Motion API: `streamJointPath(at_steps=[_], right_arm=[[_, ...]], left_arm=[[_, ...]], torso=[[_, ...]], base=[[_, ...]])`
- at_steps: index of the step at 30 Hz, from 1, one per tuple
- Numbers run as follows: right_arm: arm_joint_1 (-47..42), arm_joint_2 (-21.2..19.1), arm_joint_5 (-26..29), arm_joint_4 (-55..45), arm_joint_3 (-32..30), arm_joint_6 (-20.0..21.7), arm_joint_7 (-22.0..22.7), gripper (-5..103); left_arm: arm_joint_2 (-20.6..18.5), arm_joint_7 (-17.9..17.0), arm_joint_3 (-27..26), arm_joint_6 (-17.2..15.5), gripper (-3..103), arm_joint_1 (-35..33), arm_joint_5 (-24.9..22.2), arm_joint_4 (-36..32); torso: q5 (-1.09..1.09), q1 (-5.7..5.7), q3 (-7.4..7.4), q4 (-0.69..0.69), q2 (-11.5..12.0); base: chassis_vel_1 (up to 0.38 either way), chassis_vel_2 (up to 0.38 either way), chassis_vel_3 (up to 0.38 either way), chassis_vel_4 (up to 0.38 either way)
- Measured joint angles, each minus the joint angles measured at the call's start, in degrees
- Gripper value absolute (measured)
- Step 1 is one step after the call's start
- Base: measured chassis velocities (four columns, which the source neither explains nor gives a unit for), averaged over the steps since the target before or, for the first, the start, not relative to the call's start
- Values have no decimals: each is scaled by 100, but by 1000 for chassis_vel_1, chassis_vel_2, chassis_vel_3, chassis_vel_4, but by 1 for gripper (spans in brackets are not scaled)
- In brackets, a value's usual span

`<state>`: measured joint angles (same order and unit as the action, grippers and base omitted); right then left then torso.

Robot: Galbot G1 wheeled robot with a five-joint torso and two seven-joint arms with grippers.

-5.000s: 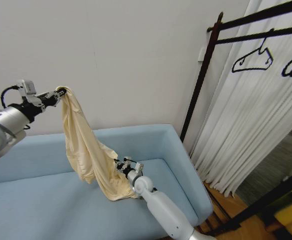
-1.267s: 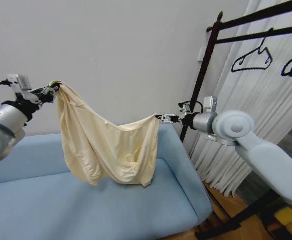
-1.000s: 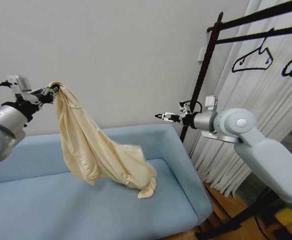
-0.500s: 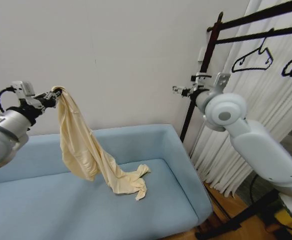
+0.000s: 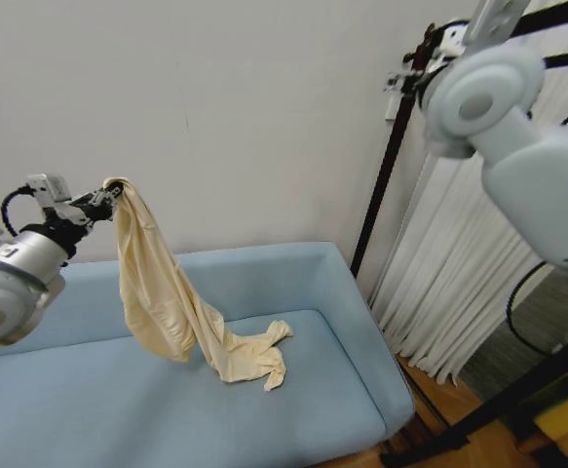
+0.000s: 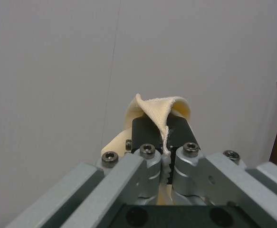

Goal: Pick up the clothes from the sofa and hang them on the clothes hanger.

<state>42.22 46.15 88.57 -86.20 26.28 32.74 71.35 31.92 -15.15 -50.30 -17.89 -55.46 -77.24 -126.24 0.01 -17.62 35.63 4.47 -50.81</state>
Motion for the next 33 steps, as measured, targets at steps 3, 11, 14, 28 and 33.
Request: streamJointPath(at_steps=[3, 11, 14, 28, 33], right_arm=[[390, 146, 13, 803, 435, 3, 215, 100], [508, 614, -258, 2283, 642, -1, 352, 100], [515, 860, -393, 2820, 622, -19, 364, 100], [85, 1250, -690, 3580, 158, -279, 405, 103], [-24, 1283, -820, 3618, 98, -463, 258, 89]], left_arm=[[85, 10, -25, 21, 1, -86, 28, -65], [60, 68, -138, 37, 1, -93, -5, -83], [85, 123, -140, 44, 1, -96, -4, -37], [158, 289, -10, 57, 1, 75, 10, 226], [180, 291, 43, 57, 1, 137, 22, 263]], torso=[[-2, 0, 0, 0, 0], [1, -1, 1, -1, 0], [-2, 0, 0, -1, 0], [-1, -1, 0, 0, 0], [-1, 0, 1, 0, 0]], base=[[0, 0, 0, 0], [0, 0, 0, 0], [0, 0, 0, 0], [0, 0, 0, 0], [0, 0, 0, 0]])
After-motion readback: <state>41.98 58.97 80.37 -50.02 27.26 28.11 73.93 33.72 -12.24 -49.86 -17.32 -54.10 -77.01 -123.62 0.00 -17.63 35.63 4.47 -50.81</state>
